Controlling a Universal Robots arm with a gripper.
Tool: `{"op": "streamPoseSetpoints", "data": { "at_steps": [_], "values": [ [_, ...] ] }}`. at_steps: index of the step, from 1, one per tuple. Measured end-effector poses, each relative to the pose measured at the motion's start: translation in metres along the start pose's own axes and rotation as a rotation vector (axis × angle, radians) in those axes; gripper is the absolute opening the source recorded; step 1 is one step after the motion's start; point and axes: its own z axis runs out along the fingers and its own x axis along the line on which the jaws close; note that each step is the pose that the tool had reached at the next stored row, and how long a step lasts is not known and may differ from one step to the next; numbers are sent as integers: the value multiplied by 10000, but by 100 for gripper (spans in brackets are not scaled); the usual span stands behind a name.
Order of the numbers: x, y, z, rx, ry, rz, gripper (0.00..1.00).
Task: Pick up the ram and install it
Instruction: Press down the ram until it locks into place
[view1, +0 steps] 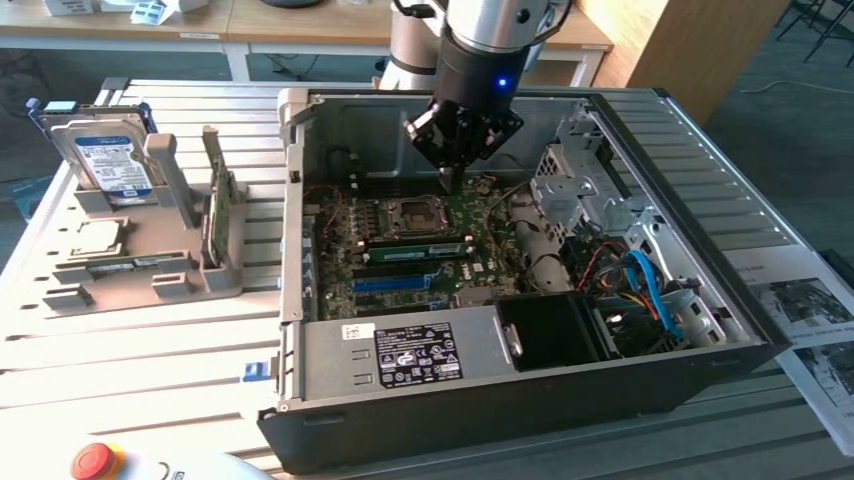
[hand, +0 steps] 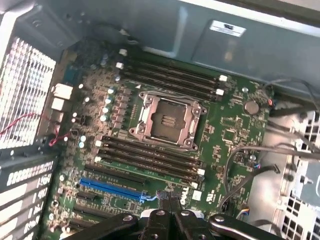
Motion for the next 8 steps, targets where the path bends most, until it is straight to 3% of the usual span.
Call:
{"op": "streamPoseSetpoints", "data": {
  "at_steps": [8],
  "values": [
    [0, 0, 3, -10, -57, 1185, 10]
  ]
}}
